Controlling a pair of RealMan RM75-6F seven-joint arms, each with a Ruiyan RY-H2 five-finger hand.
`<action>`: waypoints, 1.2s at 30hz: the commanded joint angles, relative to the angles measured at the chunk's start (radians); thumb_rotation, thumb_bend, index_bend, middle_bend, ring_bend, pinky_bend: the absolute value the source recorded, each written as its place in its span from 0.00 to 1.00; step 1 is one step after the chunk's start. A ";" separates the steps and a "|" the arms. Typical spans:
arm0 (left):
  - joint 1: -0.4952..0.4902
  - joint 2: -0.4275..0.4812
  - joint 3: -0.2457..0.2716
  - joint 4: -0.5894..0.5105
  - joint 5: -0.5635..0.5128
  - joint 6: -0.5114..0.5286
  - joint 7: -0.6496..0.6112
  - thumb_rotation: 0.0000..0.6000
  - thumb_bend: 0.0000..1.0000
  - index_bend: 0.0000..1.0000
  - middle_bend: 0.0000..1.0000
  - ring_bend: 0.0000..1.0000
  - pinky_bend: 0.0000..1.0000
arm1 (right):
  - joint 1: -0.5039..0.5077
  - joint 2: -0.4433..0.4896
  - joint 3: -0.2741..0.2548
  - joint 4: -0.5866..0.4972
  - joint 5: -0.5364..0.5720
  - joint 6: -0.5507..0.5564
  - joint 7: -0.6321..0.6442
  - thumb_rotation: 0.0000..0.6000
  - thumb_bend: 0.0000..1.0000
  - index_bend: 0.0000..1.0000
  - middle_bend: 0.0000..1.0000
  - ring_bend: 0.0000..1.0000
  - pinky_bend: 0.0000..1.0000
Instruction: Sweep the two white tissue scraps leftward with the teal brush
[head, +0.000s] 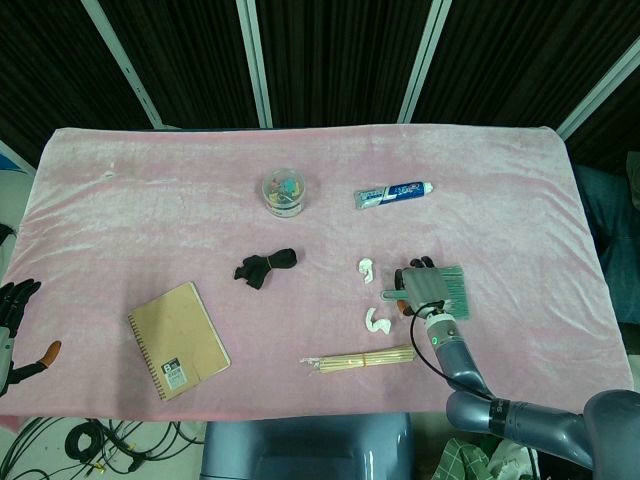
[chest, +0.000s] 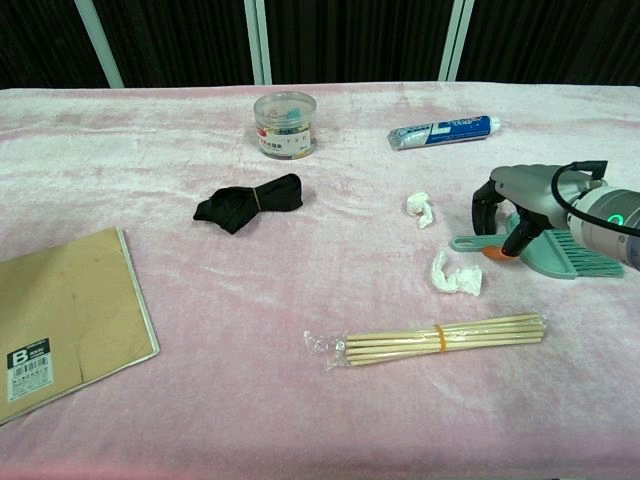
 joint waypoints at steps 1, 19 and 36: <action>0.000 0.000 0.000 0.000 0.000 0.000 0.000 1.00 0.28 0.09 0.09 0.00 0.02 | 0.000 0.001 -0.001 -0.002 0.000 -0.001 -0.003 1.00 0.26 0.51 0.44 0.19 0.12; 0.001 0.000 0.000 0.000 -0.001 0.000 -0.002 1.00 0.28 0.09 0.09 0.00 0.02 | 0.003 -0.003 0.001 -0.002 0.008 -0.001 -0.019 1.00 0.26 0.51 0.43 0.19 0.12; 0.001 0.002 0.000 -0.004 -0.004 -0.003 -0.002 1.00 0.28 0.09 0.09 0.00 0.02 | 0.007 -0.001 0.004 -0.002 0.018 -0.019 -0.017 1.00 0.35 0.56 0.50 0.24 0.12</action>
